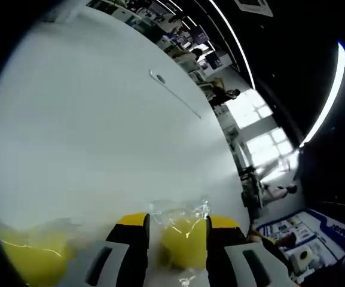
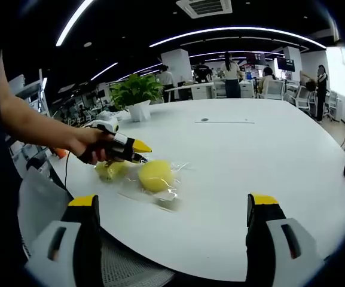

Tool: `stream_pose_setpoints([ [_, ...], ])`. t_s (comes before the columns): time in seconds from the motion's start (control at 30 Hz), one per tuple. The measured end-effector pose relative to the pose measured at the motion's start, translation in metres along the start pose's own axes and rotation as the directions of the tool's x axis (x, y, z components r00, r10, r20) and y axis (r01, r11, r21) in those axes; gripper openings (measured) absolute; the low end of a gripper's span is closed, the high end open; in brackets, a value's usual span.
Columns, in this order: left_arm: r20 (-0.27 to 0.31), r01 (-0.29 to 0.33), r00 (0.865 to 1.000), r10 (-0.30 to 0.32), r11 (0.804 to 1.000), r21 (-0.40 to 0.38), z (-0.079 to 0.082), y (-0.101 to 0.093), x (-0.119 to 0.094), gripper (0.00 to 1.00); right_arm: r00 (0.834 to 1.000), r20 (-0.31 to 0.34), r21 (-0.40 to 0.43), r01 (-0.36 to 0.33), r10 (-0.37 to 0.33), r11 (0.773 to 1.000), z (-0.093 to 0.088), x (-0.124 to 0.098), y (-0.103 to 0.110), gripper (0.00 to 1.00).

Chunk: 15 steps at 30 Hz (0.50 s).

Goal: Compare the silicone blocks by pressing each to a similar depth, holding the contact briefly, and releasing to observe deformation and rebound differences across the visible hardness samples.

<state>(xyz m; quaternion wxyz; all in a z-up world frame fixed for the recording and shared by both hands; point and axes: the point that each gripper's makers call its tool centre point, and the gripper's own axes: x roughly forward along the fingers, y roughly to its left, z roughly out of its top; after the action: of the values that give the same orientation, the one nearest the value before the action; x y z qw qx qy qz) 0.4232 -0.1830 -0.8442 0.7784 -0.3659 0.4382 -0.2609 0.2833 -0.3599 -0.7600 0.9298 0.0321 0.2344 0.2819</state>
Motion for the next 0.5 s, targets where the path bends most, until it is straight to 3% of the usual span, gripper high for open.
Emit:
stream_pose_setpoints([
  [0.07, -0.022, -0.042, 0.999, 0.041, 0.998, -0.053, -0.005, 0.008, 0.001, 0.2, 1.0, 0.005, 0.001, 0.003, -0.003, 1.0, 0.002, -0.001, 0.0, 0.96],
  [0.1, -0.032, -0.048, 0.998, 0.047, 0.998, -0.035, -0.007, 0.011, 0.004, 0.16, 1.0, 0.007, 0.002, 0.004, -0.004, 1.0, 0.002, -0.002, 0.0, 0.96],
  [0.2, -0.036, -0.032, 0.999, 0.032, 0.999, 0.012, -0.013, 0.007, 0.004, 0.14, 1.0, 0.008, 0.01, 0.008, -0.008, 1.0, 0.002, -0.003, 0.001, 0.96],
  [0.37, -0.028, -0.012, 1.0, 0.012, 1.0, -0.015, -0.011, 0.008, 0.005, 0.01, 1.0, 0.006, 0.017, 0.006, -0.006, 1.0, -0.001, -0.004, 0.005, 0.96],
  [0.5, -0.039, -0.024, 0.999, 0.024, 1.0, -0.005, -0.01, 0.008, 0.005, 0.0, 1.0, 0.003, 0.028, 0.013, -0.013, 1.0, -0.002, -0.005, 0.005, 0.96],
])
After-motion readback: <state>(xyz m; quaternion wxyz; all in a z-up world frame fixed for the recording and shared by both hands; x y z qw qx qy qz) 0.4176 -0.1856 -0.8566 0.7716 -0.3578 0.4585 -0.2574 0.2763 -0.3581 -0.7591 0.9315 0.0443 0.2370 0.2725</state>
